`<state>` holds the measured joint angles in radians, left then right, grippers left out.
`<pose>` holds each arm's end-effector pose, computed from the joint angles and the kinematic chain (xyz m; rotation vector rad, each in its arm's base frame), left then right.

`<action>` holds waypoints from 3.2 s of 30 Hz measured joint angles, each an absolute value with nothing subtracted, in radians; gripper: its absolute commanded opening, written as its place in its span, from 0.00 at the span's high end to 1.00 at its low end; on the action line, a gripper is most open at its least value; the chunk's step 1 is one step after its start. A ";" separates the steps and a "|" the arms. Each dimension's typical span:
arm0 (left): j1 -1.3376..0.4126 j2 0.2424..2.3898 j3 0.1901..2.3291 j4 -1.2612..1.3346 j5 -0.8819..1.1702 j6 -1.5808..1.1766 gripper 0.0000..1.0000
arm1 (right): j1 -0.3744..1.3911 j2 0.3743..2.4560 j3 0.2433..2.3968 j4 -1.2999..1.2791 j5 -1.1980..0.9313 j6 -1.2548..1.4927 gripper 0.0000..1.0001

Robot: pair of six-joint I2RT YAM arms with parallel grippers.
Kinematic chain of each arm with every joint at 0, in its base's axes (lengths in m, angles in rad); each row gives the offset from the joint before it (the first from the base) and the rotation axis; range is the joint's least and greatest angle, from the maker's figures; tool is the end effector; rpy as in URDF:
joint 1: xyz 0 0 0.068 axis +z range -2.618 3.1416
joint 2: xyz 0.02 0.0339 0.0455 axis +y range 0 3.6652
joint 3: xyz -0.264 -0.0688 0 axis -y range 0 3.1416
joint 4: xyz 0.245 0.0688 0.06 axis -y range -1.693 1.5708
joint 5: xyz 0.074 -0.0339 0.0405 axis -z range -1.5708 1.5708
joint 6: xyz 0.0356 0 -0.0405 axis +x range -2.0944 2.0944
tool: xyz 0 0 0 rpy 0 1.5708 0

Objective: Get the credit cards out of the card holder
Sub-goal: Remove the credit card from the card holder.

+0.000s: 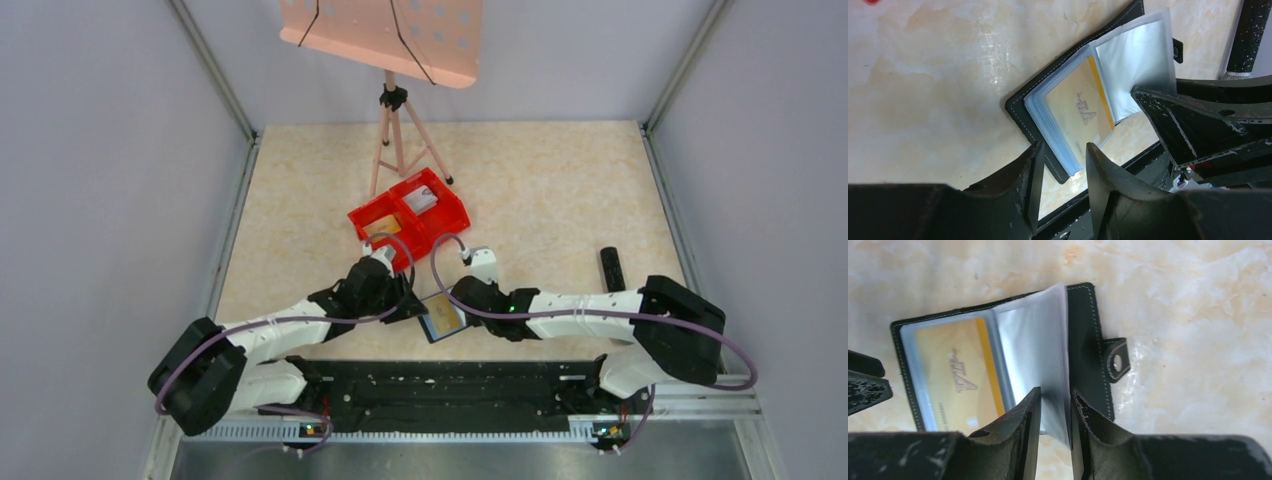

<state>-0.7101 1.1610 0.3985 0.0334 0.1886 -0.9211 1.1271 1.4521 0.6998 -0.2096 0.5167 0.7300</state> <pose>0.1584 -0.1450 0.1572 -0.1592 2.5155 -0.9840 0.1312 0.2351 0.1659 -0.2743 2.3601 0.2210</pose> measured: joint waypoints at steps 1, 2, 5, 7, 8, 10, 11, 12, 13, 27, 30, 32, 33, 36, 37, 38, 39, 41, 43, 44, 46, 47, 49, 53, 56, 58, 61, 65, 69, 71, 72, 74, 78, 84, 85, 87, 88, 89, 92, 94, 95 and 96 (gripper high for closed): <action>-0.710 1.174 0.403 0.039 0.196 -0.922 0.59 | 1.122 1.447 0.693 -0.210 0.519 0.730 0.73; -0.710 1.184 0.408 0.045 0.200 -0.923 0.59 | 1.118 1.441 0.682 -0.210 0.520 0.730 0.72; -0.710 1.206 0.420 0.061 0.213 -0.925 0.60 | 1.104 1.431 0.667 -0.210 0.521 0.730 0.71; -0.711 1.213 0.424 0.070 0.220 -0.928 0.60 | 1.095 1.428 0.665 -0.210 0.520 0.730 0.72; -0.712 1.216 0.425 0.075 0.221 -0.930 0.60 | 1.092 1.428 0.665 -0.210 0.520 0.729 0.72; -0.712 1.221 0.425 0.081 0.224 -0.933 0.60 | 1.089 1.427 0.665 -0.210 0.520 0.728 0.71; -0.712 1.222 0.425 0.081 0.225 -0.934 0.60 | 1.089 1.426 0.665 -0.210 0.521 0.728 0.71; -0.712 1.222 0.425 0.082 0.226 -0.934 0.60 | 1.089 1.424 0.665 -0.211 0.521 0.726 0.70; -0.712 1.222 0.425 0.083 0.227 -0.936 0.60 | 1.089 1.422 0.665 -0.214 0.522 0.725 0.69; -0.715 1.240 0.431 0.101 0.243 -0.937 0.60 | 1.077 1.430 0.738 -0.307 0.543 0.694 0.76; -0.715 1.240 0.431 0.105 0.244 -0.937 0.61 | 1.077 1.454 0.769 -0.319 0.548 0.681 0.87; -0.715 1.240 0.431 0.105 0.246 -0.937 0.61 | 1.077 1.470 0.788 -0.331 0.549 0.673 0.88; -0.715 1.240 0.431 0.105 0.246 -0.937 0.61 | 1.077 1.479 0.799 -0.337 0.549 0.672 0.88; -0.715 1.240 0.431 0.106 0.246 -0.937 0.61 | 1.077 1.507 0.825 -0.353 0.549 0.662 0.88; -0.715 1.240 0.431 0.106 0.246 -0.937 0.61 | 1.077 1.516 0.833 -0.359 0.548 0.657 0.87; -0.715 1.240 0.431 0.106 0.247 -0.937 0.61 | 1.077 1.525 0.839 -0.364 0.548 0.655 0.87; -0.715 1.240 0.431 0.106 0.247 -0.937 0.61 | 1.077 1.533 0.844 -0.366 0.549 0.653 0.86; -0.715 1.240 0.431 0.106 0.247 -0.937 0.61 | 1.077 1.546 0.855 -0.382 0.551 0.647 0.85; -0.715 1.240 0.431 0.106 0.246 -0.937 0.61 | 1.077 1.563 0.874 -0.408 0.561 0.646 0.83; -0.715 1.240 0.431 0.106 0.247 -0.937 0.61 | 1.077 1.569 0.880 -0.414 0.564 0.646 0.81; -0.715 1.240 0.431 0.106 0.247 -0.937 0.61 | 1.077 1.590 0.899 -0.436 0.575 0.645 0.77; -0.715 1.240 0.431 0.106 0.247 -0.937 0.61 | 1.077 1.602 0.907 -0.443 0.580 0.643 0.76; -0.715 1.240 0.431 0.106 0.247 -0.937 0.61 | 1.077 1.621 0.920 -0.459 0.583 0.638 0.75; -0.715 1.240 0.431 0.106 0.247 -0.937 0.61 | 1.077 1.641 0.939 -0.492 0.596 0.635 0.81; -0.715 1.240 0.431 0.106 0.246 -0.937 0.61 | 1.078 1.659 0.962 -0.511 0.613 0.632 0.99; -0.715 1.239 0.431 0.106 0.246 -0.937 0.61 | 1.078 1.668 0.972 -0.521 0.619 0.628 1.00; -0.715 1.239 0.430 0.106 0.246 -0.937 0.61 | 1.080 1.678 0.990 -0.528 0.624 0.627 1.00; -0.715 1.231 0.430 0.105 0.246 -0.937 0.61 | 1.081 1.681 0.996 -0.509 0.603 0.620 1.00; -0.715 1.217 0.430 0.103 0.242 -0.936 0.62 | 1.081 1.675 0.981 -0.448 0.555 0.619 0.98; -0.715 1.213 0.430 0.100 0.238 -0.934 0.63 | 1.076 1.650 0.940 -0.393 0.508 0.614 0.92; -0.715 1.211 0.429 0.098 0.237 -0.932 0.64 | 1.075 1.635 0.919 -0.372 0.489 0.612 0.90; -0.715 1.206 0.424 0.097 0.234 -0.932 0.66 | 1.060 1.589 0.861 -0.311 0.424 0.609 0.87; -0.716 1.200 0.409 0.090 0.221 -0.929 0.72 | 0.989 1.512 0.758 -0.190 0.295 0.610 0.82; -0.716 1.200 0.398 0.088 0.216 -0.925 0.81 | 0.893 1.442 0.627 0.005 0.077 0.608 0.80; -0.716 1.201 0.398 0.089 0.216 -0.925 0.83 | 0.878 1.438 0.611 0.034 0.038 0.608 0.81; -0.716 1.206 0.398 0.091 0.216 -0.923 0.86 | 0.846 1.438 0.587 0.086 -0.039 0.608 0.81; -0.716 1.210 0.398 0.091 0.216 -0.921 0.88 | 0.832 1.438 0.579 0.109 -0.072 0.609 0.80; -0.716 1.217 0.398 0.091 0.216 -0.921 0.88 | 0.819 1.438 0.569 0.139 -0.108 0.610 0.81; -0.716 1.248 0.398 0.096 0.216 -0.918 0.91 | 0.795 1.439 0.549 0.204 -0.187 0.614 0.81; -0.716 1.272 0.398 0.098 0.216 -0.918 0.92 | 0.780 1.447 0.543 0.245 -0.236 0.618 0.82; -0.716 1.281 0.398 0.099 0.216 -0.918 0.93 | 0.775 1.451 0.542 0.255 -0.250 0.622 0.82; -0.716 1.288 0.398 0.101 0.216 -0.918 0.93 | 0.767 1.458 0.540 0.274 -0.271 0.624 0.82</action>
<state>-0.7162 1.2881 0.3981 0.1009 0.2161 -0.9180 0.7670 1.4578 0.5400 0.2745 -0.2710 0.6239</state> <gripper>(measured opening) 0.080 0.186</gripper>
